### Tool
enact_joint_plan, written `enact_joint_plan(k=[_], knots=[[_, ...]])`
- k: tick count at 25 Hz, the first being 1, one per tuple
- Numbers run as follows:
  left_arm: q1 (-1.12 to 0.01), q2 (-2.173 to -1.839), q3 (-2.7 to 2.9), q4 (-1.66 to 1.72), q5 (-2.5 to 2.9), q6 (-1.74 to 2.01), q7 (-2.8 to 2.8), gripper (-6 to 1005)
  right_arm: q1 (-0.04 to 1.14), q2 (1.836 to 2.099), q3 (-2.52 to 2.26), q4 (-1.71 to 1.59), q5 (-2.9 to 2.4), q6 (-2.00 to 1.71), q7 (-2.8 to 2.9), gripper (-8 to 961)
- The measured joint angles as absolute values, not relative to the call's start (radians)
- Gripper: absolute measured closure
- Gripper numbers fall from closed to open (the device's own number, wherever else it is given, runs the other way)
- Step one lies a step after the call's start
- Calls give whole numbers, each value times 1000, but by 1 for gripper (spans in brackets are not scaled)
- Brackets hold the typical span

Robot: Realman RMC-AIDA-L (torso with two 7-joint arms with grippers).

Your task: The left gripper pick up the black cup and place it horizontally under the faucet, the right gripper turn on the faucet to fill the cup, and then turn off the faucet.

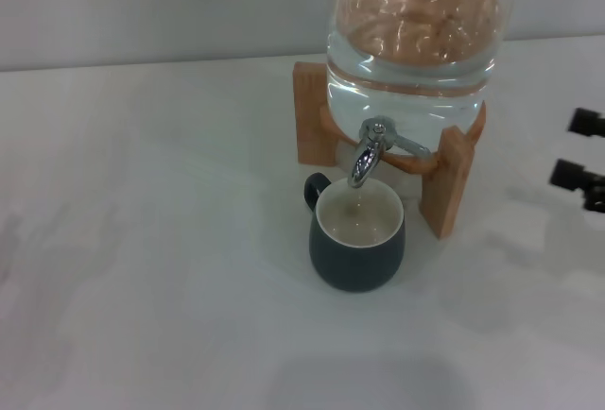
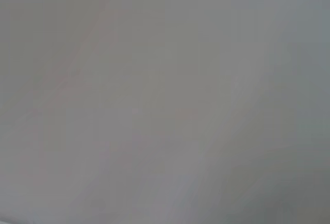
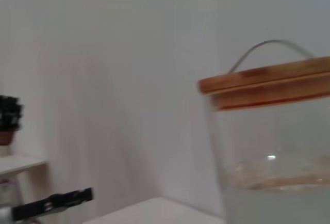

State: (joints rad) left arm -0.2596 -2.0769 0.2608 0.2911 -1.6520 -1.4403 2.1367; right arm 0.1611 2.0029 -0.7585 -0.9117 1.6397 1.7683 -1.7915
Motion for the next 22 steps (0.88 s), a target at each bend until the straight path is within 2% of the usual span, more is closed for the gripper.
enact_joint_plan(k=[22], knots=[[-261, -2079, 261, 283, -1665, -1425, 2141, 446, 321, 2003, -995, -905, 1571, 1612, -1725, 173]])
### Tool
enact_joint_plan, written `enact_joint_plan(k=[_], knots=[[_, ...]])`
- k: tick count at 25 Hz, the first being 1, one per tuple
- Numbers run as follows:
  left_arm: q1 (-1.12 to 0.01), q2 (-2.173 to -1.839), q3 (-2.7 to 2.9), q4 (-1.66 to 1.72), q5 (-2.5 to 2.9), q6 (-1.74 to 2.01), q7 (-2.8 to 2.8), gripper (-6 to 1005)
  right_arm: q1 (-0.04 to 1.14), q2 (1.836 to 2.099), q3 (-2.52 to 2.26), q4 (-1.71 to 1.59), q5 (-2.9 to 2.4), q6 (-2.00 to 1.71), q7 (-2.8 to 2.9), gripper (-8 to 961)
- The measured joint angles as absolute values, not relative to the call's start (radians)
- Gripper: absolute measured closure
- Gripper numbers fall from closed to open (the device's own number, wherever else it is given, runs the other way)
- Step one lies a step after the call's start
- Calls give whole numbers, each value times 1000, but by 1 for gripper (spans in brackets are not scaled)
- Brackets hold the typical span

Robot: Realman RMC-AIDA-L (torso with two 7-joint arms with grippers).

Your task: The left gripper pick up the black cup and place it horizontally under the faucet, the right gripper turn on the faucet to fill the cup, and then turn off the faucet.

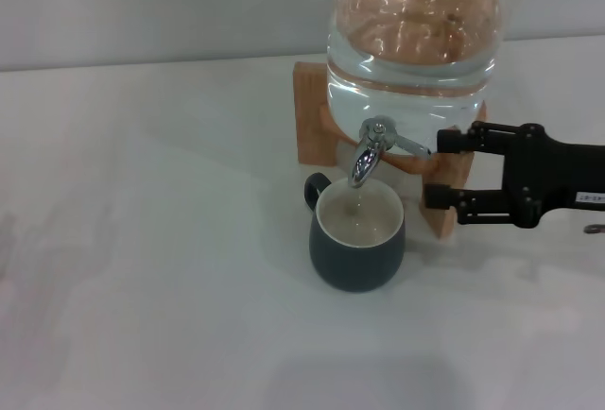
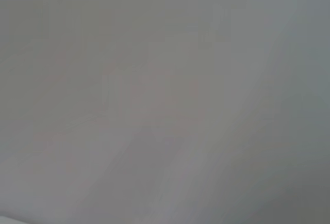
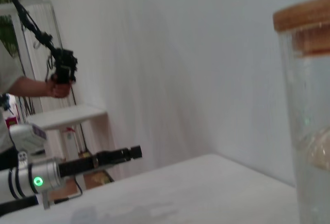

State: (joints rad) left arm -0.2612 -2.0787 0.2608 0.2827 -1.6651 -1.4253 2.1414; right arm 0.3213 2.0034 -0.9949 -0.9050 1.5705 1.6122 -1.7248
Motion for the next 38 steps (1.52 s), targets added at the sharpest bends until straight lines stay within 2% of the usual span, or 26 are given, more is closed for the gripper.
enact_joint_plan(k=[38], knots=[[-256, -2078, 264, 281, -1663, -1417, 2141, 446, 327, 2005, -1079, -918, 1559, 1730, -1705, 177]])
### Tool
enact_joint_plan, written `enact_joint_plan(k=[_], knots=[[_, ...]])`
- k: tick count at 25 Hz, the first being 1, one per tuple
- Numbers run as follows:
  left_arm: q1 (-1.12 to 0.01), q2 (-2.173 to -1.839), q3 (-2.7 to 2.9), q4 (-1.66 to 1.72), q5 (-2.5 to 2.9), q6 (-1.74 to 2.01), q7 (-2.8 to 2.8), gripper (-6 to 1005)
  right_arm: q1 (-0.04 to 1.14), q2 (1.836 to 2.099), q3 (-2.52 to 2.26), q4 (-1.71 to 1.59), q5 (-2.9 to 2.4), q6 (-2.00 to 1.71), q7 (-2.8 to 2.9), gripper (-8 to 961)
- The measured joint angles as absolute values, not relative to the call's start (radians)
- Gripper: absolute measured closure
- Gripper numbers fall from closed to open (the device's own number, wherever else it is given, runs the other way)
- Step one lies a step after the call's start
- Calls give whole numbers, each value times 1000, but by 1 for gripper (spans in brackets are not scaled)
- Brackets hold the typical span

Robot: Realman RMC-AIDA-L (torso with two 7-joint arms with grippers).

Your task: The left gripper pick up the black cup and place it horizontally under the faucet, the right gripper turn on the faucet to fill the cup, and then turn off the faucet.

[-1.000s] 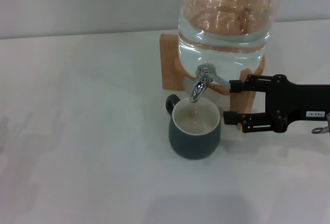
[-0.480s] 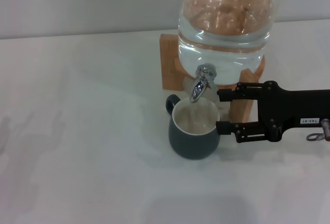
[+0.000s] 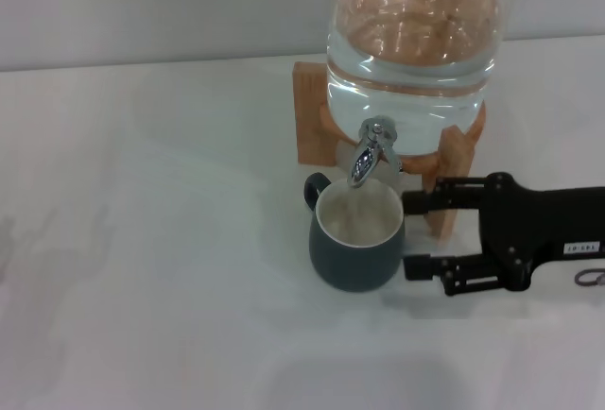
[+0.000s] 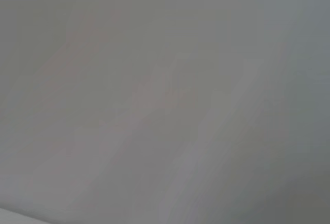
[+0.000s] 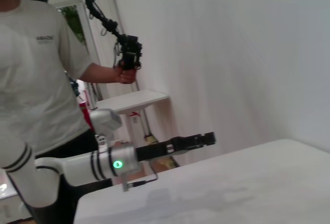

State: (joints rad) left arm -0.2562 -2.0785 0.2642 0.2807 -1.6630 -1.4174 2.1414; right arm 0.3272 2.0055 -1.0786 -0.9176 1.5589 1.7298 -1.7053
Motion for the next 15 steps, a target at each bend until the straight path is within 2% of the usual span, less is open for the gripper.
enact_joint_plan(k=[15], knots=[[-256, -2080, 267, 281, -1664, -1417, 2141, 445, 332, 2010, -1330, -918, 1720, 1610, -1666, 179]])
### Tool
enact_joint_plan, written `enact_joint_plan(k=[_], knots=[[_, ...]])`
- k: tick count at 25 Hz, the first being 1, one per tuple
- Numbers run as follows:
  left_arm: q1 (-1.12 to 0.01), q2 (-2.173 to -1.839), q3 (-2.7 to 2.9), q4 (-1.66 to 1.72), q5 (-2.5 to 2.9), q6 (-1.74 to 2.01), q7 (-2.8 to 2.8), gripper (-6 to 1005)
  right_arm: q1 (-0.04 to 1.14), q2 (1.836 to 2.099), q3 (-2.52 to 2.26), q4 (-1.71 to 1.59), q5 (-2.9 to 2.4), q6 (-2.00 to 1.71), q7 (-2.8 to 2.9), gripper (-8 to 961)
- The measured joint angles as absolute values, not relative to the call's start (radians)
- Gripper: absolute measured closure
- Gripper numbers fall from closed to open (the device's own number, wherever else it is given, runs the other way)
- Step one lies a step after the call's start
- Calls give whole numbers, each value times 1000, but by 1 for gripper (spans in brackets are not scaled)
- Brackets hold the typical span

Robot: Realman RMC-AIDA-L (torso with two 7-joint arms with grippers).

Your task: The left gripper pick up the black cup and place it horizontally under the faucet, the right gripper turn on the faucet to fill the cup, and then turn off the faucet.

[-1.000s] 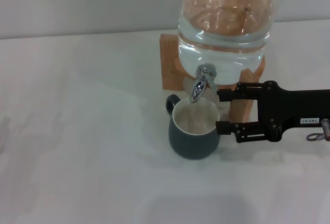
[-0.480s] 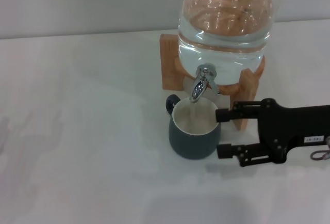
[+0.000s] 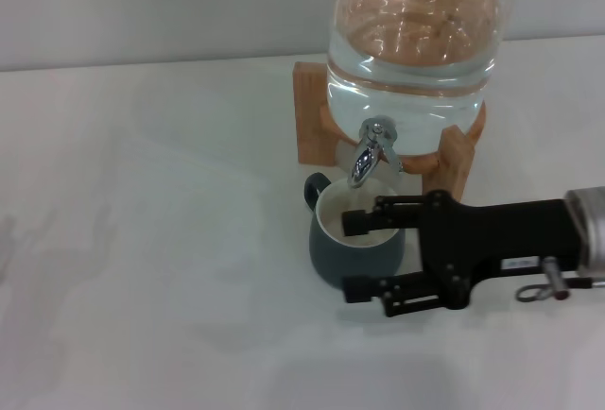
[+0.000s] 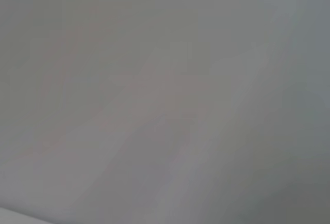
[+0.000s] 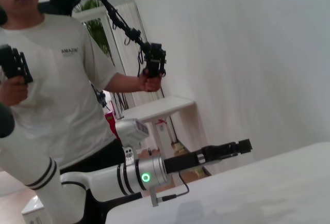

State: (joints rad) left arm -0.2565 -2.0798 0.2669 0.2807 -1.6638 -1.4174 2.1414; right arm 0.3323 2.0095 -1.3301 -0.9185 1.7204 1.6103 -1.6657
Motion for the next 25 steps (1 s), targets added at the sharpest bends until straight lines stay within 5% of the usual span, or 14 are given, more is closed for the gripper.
enact_joint_plan(k=[25], knots=[[-254, -2080, 264, 279, -1662, -1402, 2142, 445, 323, 2007, -1411, -977, 1784, 1407, -1623, 181]])
